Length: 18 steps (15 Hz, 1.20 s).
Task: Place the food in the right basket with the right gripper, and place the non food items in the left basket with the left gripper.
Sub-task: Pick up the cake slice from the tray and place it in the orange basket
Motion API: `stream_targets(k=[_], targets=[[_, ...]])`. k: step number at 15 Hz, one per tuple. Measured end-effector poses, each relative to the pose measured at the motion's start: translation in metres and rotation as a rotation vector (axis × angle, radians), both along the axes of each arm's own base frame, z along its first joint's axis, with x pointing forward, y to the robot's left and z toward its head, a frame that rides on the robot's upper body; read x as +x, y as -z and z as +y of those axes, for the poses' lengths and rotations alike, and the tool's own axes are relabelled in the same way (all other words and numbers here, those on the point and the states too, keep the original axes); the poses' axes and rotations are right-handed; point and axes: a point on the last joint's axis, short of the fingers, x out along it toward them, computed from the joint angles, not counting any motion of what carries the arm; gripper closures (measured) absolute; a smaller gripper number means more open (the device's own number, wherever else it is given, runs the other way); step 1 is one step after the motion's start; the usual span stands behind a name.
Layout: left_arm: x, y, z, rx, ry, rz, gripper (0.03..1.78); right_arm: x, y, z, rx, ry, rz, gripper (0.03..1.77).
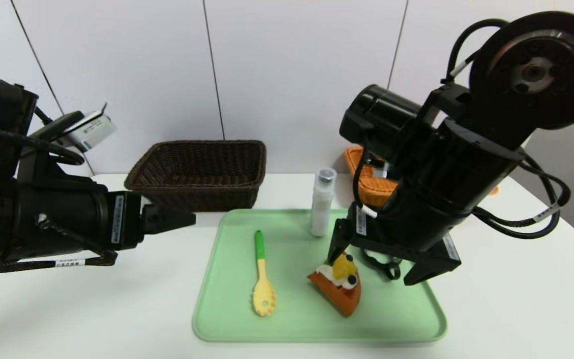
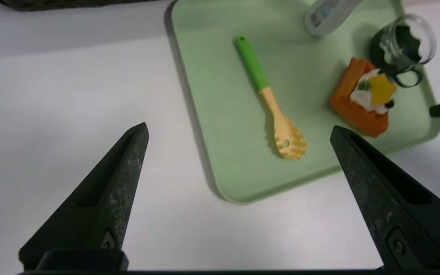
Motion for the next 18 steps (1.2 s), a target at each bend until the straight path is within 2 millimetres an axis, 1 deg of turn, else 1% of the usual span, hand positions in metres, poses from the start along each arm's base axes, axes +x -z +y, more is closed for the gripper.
stream_targets(k=[4,8,12,18], targets=[[0.007,0.003,-0.004,0.039,-0.036,-0.015,0.12,0.015,0.022,0.009,-0.06,0.018,0.023,0.09],[0.021,0.013,-0.012,0.077,-0.023,0.005,0.12,0.032,0.044,0.025,-0.055,0.047,0.015,0.09],[0.034,0.024,-0.018,0.096,-0.022,0.039,0.12,0.041,0.057,0.033,-0.058,0.051,-0.001,0.09],[0.04,0.029,-0.024,0.102,-0.015,0.056,0.12,0.053,0.076,0.038,-0.084,0.062,0.016,0.09]])
